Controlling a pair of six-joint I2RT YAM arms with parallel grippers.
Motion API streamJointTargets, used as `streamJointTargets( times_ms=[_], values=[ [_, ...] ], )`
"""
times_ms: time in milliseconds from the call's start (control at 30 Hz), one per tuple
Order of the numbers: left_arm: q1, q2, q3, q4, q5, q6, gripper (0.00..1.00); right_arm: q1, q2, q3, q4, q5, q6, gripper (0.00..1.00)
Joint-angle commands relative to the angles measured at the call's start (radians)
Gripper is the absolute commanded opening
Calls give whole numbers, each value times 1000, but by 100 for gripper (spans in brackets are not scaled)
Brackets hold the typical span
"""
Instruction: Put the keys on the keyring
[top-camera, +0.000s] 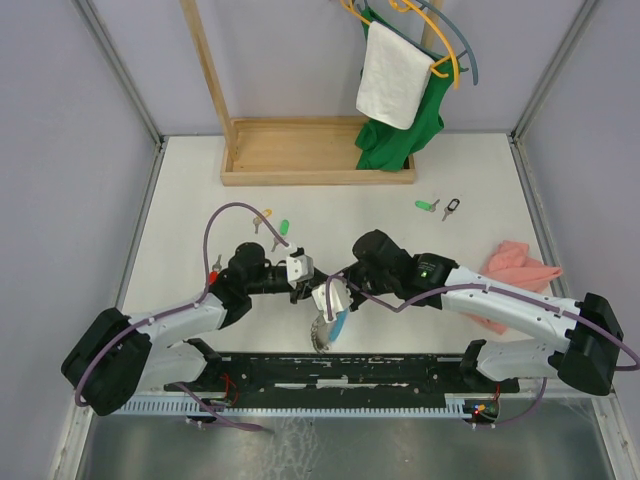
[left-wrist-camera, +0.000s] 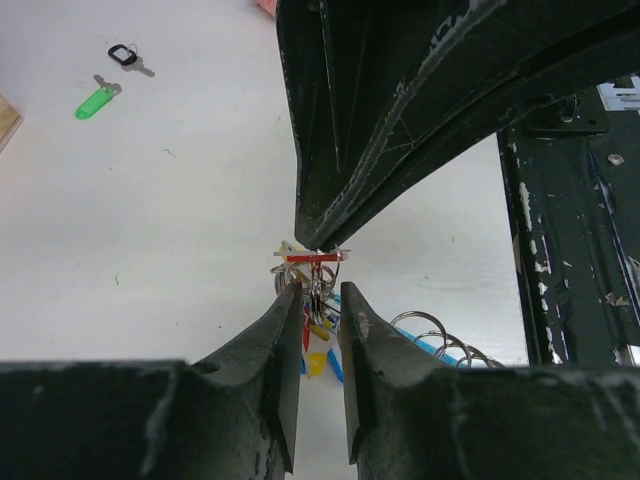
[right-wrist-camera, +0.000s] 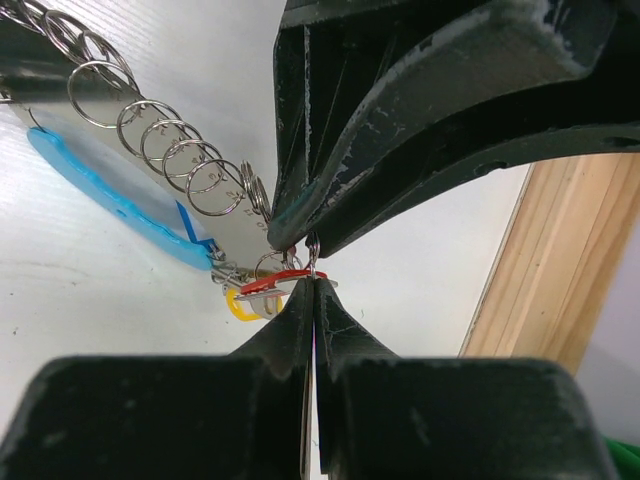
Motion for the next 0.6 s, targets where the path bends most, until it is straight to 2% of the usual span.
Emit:
streamJointTargets(
  times_ms=[0, 167, 400, 567],
  values=[
    [2, 9, 48, -12, -6, 49, 25, 1, -33, 42, 40, -22, -2, 1],
    [2, 11, 66, -56, -58, 33, 3, 1, -50, 30, 35, 12, 7, 1],
    [3, -25, 45, -51, -58, -1, 3, 2, -104, -72, 83, 166, 57, 1],
    [4, -55, 35, -18, -63, -39, 3, 2, -117, -141, 123, 196, 91, 1]
  ],
)
